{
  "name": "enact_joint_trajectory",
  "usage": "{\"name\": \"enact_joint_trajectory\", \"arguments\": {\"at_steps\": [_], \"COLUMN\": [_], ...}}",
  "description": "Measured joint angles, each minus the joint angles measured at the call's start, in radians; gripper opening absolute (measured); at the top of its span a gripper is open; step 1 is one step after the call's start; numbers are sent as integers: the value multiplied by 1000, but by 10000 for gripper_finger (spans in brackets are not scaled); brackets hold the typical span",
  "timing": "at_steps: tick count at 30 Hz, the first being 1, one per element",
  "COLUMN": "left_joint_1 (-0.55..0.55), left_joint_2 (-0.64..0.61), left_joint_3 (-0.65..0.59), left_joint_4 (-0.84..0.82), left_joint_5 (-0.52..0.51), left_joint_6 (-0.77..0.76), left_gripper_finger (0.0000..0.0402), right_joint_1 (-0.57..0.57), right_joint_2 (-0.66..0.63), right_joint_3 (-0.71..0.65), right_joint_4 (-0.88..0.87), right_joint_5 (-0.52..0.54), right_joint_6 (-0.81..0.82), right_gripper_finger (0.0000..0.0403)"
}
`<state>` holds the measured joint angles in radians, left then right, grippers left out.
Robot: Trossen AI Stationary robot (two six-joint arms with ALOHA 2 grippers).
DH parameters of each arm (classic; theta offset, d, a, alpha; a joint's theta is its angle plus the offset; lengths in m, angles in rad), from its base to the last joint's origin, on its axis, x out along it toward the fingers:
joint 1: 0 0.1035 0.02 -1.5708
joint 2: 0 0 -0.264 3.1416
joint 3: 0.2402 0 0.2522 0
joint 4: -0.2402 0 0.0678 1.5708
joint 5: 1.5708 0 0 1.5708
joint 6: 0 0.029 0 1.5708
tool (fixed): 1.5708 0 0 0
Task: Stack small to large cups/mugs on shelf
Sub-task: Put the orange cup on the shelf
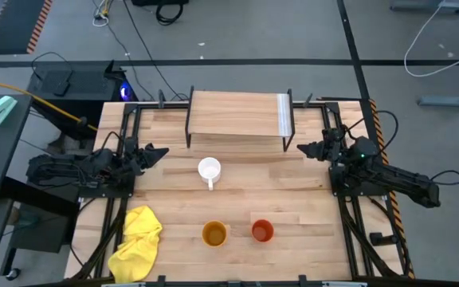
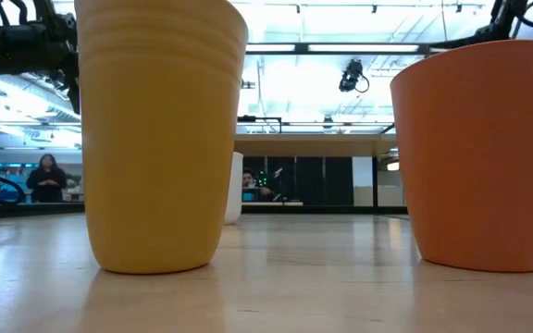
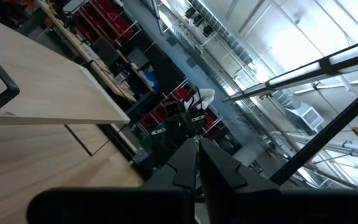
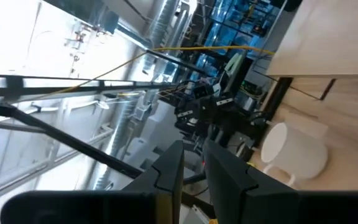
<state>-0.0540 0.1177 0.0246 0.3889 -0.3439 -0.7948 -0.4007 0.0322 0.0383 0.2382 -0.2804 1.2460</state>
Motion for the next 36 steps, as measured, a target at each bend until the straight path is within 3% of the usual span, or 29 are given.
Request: {"name": "enact_joint_trajectory", "arguments": {"at_steps": [10,17,25,31,36], "left_joint_1": [-36,-88,-93,-108,-130], "left_joint_2": [1,1,1,1,5], "left_joint_3": [0,0,0,0,6], "left_joint_4": [-103,-118,-112,-110,-112], "left_joint_5": [7,7,-3,-3,-10], "left_joint_6": [-101,-127,-129,-144,-144], "left_gripper_finger": [42,56,56,51,49], "right_joint_1": [0,0,0,0,0], "right_joint_2": [0,0,14,30,40], "right_joint_3": [171,359,512,554,562], "right_joint_4": [-49,-440,-684,-933,-1074], "right_joint_5": [-9,-20,-92,-216,-219], "right_joint_6": [-72,-148,-154,-116,-130], "right_gripper_finger": [72,72,72,72,72]}}
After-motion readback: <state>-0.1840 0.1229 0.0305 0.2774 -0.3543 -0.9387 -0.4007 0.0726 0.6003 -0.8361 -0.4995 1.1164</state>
